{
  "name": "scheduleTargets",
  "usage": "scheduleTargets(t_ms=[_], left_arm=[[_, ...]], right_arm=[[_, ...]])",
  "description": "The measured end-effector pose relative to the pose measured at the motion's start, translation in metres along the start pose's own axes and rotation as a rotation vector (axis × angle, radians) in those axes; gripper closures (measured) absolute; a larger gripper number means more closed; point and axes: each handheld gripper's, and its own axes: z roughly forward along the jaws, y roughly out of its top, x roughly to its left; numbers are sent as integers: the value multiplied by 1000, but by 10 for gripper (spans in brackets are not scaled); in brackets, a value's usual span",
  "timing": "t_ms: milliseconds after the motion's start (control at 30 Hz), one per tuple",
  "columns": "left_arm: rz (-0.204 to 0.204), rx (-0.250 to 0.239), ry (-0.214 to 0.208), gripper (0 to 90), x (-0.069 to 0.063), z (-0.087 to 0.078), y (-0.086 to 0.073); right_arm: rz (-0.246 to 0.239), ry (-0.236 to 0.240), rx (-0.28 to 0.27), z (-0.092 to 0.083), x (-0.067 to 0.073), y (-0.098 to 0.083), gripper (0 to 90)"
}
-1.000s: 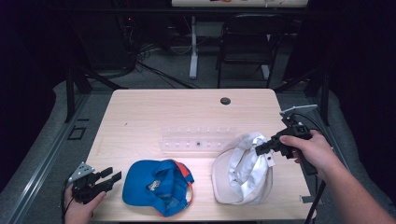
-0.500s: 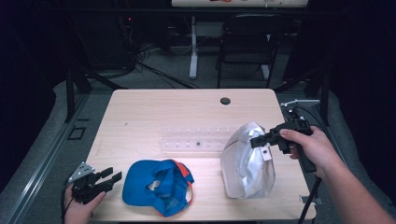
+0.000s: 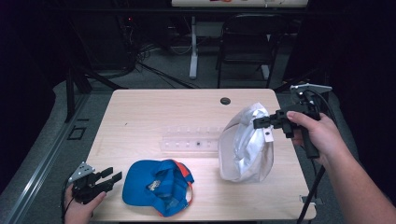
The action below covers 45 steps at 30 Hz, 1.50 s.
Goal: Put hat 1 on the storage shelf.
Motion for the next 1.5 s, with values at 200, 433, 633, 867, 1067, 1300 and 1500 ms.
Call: scheduleTargets(t_ms=[200, 433, 633, 867, 1067, 1300, 1500], left_arm=[[-7, -17, -4, 501, -1, -1, 0], [29, -54, -21, 491, -12, -3, 8], [56, -75, -26, 474, -22, -5, 18], [138, -84, -24, 464, -34, -10, 39], [211, -86, -26, 469, -50, -9, 61], [244, -91, -79, 491, -70, 3, 80], [295, -87, -109, 495, -92, 17, 95]], right_arm=[[-1, -9, -28, -2, 12, 13, 808], [-13, -7, -42, 6, 27, 28, 807], [-22, -2, -29, 23, 39, 41, 808], [-37, 16, -14, 42, 49, 50, 808], [-42, 35, -9, 62, 57, 59, 807], [-33, 50, 0, 77, 60, 65, 807], [-34, 53, 2, 92, 67, 72, 807]])
